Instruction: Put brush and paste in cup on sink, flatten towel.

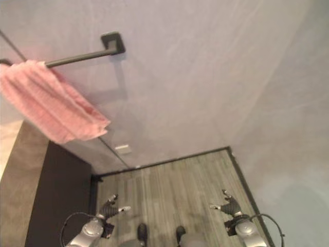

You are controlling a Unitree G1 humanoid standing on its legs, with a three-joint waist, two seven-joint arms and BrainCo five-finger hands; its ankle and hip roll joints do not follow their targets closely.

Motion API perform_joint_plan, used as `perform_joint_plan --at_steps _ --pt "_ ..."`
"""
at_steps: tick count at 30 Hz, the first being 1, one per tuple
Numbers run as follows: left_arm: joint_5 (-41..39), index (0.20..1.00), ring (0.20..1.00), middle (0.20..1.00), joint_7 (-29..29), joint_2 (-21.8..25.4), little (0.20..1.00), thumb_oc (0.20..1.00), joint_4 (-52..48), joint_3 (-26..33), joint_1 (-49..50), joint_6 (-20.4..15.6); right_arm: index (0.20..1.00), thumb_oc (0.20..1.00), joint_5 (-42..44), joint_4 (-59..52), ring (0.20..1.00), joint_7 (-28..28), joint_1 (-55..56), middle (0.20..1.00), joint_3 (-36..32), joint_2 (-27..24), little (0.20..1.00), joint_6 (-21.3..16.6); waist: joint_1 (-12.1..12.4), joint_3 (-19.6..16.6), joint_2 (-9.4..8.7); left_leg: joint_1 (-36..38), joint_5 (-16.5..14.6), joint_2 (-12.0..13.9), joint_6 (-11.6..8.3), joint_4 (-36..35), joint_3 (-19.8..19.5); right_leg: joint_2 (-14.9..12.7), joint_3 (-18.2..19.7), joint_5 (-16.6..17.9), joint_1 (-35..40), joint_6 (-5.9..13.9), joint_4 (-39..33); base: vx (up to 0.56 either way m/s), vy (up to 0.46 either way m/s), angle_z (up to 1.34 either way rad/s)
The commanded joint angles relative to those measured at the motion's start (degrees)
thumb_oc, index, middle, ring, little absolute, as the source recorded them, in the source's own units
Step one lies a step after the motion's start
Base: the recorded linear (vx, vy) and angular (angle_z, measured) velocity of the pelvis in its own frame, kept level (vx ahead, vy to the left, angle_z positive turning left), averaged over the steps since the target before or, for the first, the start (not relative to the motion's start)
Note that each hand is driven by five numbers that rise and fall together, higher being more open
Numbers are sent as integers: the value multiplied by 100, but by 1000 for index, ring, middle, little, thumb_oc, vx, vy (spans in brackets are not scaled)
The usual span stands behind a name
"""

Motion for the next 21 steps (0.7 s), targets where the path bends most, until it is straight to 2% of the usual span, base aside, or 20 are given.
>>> perform_joint_plan --at_steps 1,3,8,9,10,11,13,14,15,16,17,21 --pt "-72 1000 1000 1000 105 259 1000 1000 -208 85 -133 -189 1000 1000 21 -244 1000 -35 124 1000 -130 -22 1000 -74 97 -92 -183 -25 -383 -295 281 423 273 -585 1071 114 -2 863 81 82 189 -33" --pt "-50 1000 1000 1000 129 321 1000 1000 -245 128 -152 -197 1000 1000 35 -182 1000 -62 97 1000 -195 87 1000 -55 79 -123 -145 67 -531 -455 418 415 443 -787 1185 246 -79 1031 139 103 334 -43" --pt "-41 1000 1000 1000 117 411 1000 1000 -481 191 -101 -202 1000 1000 -61 -45 1000 -63 -41 1000 -141 179 1000 -35 149 -99 -114 148 -611 -583 559 305 675 -959 1283 488 -280 1214 205 38 267 -35" --pt "-46 1000 1000 1000 103 456 1000 1000 -588 256 -25 -214 1000 1000 -124 -45 1000 -49 -109 1000 -96 204 1000 -38 208 -82 -113 230 -588 -611 596 179 784 -1021 1146 699 -434 1277 367 20 234 -18" --pt "-56 1000 1000 1000 89 485 1000 1000 -627 300 34 -205 1000 1000 -153 -84 1000 -24 -164 1000 -47 246 1000 -52 293 -31 -95 354 -533 -553 600 -19 881 -1017 650 662 -585 1202 662 19 286 -33" --pt "-45 1000 1000 1000 79 487 1000 1000 -602 292 30 -197 1000 1000 -153 -105 1000 4 -171 1000 -12 247 1000 -68 261 -11 -91 392 -480 -548 590 -92 862 -890 503 598 -648 1180 854 12 206 -53" --pt "47 1000 1000 1000 19 451 1000 1000 -517 244 4 -161 1000 1000 -98 -97 1000 57 -112 1000 17 258 1000 -106 138 -23 -106 476 -426 -630 588 -183 713 -304 743 352 -714 1063 919 43 122 -28" --pt "47 1000 1000 1000 19 451 1000 1000 -517 244 4 -161 1000 1000 -97 -97 1000 57 -112 1000 17 258 1000 -106 136 -19 -107 481 -425 -631 588 -184 711 -305 742 349 -711 1062 922 58 76 17" --pt "67 1000 1000 1000 -10 428 1000 1000 -489 207 -12 -152 1000 1000 -52 -106 1000 64 -67 1000 40 259 1000 -129 99 -41 -151 514 -411 -688 597 -211 647 -26 806 295 -724 957 813 54 34 15" --pt "78 1000 1000 1000 -21 419 1000 1000 -466 198 -24 -156 1000 1000 1 -111 1000 61 -22 1000 47 251 1000 -146 90 -65 -188 522 -396 -728 603 -235 597 95 826 267 -656 874 702 124 40 40" --pt "72 1000 1000 1000 -37 418 1000 1000 -463 154 -43 -161 1000 1000 90 -125 1000 45 79 1000 66 227 1000 -196 51 -100 -283 575 -409 -836 627 -254 419 461 938 323 -679 692 451 98 12 49" --pt "86 1000 1000 1000 -57 391 1000 1000 -464 119 -87 -152 1000 1000 203 -185 1000 27 182 1000 0 172 1000 -209 -3 -104 -384 577 -512 -924 604 -28 205 453 939 373 -511 570 231 90 -48 62"
